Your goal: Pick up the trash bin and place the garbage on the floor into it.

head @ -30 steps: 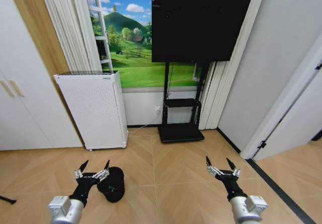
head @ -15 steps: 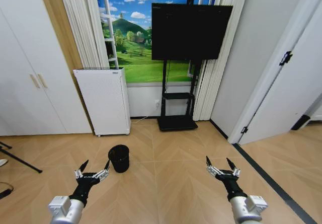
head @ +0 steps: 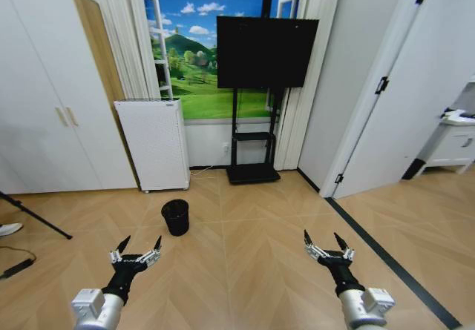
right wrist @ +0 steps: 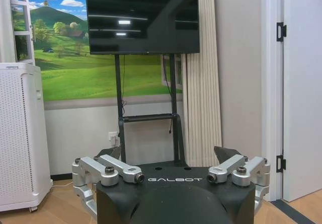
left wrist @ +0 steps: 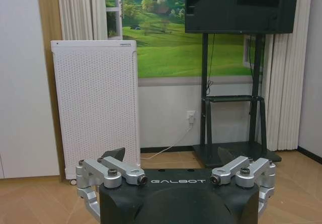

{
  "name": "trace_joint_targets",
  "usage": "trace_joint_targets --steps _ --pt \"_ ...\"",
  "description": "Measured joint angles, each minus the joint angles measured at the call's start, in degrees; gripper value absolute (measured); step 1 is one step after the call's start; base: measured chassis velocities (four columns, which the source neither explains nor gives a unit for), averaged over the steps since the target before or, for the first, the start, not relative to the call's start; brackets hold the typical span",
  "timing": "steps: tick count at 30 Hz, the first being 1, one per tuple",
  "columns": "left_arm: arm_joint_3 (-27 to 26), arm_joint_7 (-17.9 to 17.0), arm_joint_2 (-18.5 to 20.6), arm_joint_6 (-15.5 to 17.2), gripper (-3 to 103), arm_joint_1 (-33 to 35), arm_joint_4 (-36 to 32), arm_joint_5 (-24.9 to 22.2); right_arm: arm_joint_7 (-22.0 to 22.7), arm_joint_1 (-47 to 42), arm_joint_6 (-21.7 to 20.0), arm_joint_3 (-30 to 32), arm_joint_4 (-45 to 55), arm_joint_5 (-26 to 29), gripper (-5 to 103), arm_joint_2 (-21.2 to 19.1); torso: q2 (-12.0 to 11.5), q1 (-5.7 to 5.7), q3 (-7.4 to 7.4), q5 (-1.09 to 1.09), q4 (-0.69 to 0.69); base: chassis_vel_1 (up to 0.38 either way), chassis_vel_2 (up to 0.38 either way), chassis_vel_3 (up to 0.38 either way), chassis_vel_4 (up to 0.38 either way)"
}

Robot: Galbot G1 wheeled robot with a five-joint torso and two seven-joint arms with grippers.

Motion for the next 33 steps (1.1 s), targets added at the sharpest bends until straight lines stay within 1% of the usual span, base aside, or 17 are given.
trace_joint_targets --steps 3,9,33 --pt "0.00 -0.01 0.00 0.00 100 0.00 0.00 0.00 0.00 0.03 0.00 -0.01 0.00 0.00 100 0.00 -0.01 0.01 0.00 0.02 0.02 -0.031 0.063 0.081 -0.038" --pt "-0.01 -0.01 0.00 0.00 100 0.00 0.00 0.00 0.00 0.01 0.00 -0.01 0.00 0.00 100 0.00 0.00 -0.02 -0.02 0.00 0.00 -0.004 0.014 0.009 -0.017" --pt "-0.01 0.00 0.00 0.00 100 0.01 0.00 0.00 -0.02 -0.01 0.00 -0.01 0.00 0.00 100 0.00 0.00 -0.03 -0.02 0.01 0.00 0.000 0.000 0.000 0.000"
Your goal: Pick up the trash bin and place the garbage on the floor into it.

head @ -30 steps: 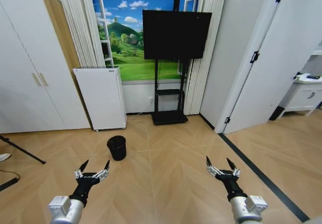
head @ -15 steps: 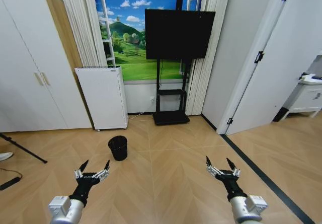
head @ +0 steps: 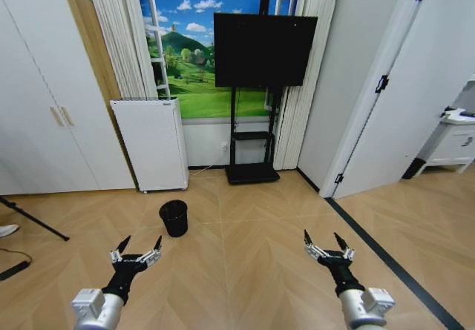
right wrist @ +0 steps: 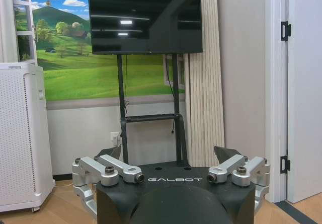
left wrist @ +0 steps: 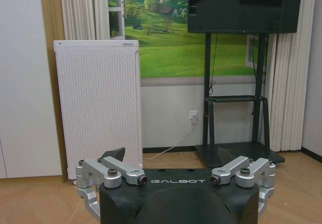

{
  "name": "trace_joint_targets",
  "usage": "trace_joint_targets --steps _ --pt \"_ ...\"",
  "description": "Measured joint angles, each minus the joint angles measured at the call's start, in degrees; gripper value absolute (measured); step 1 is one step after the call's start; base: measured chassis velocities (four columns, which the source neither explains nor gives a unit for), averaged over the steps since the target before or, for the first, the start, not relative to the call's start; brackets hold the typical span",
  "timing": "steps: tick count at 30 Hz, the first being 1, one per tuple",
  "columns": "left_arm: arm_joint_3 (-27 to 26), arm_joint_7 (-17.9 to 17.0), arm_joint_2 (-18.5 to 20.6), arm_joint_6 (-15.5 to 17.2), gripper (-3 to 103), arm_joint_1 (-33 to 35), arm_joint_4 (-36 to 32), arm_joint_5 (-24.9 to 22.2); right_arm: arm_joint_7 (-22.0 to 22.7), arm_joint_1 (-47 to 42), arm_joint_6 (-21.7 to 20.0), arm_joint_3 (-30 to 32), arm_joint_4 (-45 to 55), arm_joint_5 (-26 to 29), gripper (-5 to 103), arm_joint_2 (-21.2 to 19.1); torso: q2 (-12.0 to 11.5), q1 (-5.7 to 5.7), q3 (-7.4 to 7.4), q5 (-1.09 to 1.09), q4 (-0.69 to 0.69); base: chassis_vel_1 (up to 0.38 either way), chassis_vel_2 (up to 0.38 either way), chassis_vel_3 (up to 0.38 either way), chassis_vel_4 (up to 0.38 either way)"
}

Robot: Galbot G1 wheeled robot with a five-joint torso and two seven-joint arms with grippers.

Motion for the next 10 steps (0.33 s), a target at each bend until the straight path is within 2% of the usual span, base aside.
trace_joint_targets --steps 10 --pt "0.00 0.00 0.00 0.00 100 0.00 0.00 0.00 0.00 0.00 0.00 0.00 0.00 0.00 100 0.00 0.00 0.00 0.00 0.00 0.00 0.000 0.000 0.000 0.000"
